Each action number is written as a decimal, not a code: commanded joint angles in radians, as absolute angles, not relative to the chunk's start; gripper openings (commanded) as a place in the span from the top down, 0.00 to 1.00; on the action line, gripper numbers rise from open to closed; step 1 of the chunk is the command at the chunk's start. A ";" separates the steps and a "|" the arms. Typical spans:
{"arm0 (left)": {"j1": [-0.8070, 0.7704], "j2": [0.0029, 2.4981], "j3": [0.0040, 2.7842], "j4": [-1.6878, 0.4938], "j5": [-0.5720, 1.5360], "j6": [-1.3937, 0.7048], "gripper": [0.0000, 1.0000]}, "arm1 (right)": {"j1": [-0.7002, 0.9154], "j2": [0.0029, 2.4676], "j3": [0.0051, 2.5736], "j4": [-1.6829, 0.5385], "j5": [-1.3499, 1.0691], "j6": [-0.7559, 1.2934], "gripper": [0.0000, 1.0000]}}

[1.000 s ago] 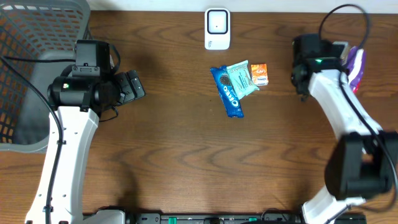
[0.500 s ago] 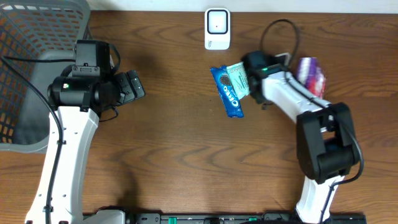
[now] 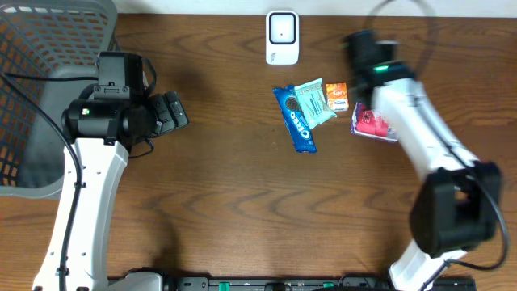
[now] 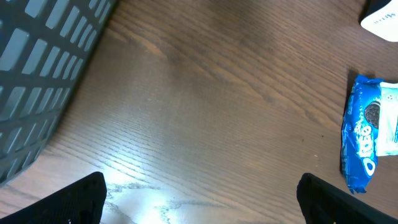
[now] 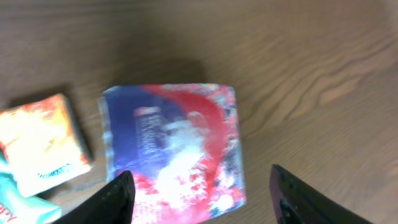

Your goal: Scan the item barcode

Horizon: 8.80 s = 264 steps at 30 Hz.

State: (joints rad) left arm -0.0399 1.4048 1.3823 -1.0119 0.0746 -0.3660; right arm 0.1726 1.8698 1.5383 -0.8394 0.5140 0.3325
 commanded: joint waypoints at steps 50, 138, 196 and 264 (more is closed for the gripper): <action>-0.038 1.409 1.388 -1.013 0.062 -0.368 0.02 | 0.030 1.700 1.378 -0.155 -0.297 0.591 0.99; -0.038 1.409 1.388 -1.013 0.062 -0.368 0.02 | -0.506 1.998 1.784 -0.861 -0.038 0.410 0.04; -0.038 1.409 1.388 -1.013 0.062 -0.368 0.02 | -0.023 2.220 1.401 -0.195 -0.699 0.343 0.99; -0.038 1.409 1.388 -1.013 0.062 -0.368 0.02 | 0.008 2.127 1.402 0.513 -1.462 0.838 0.99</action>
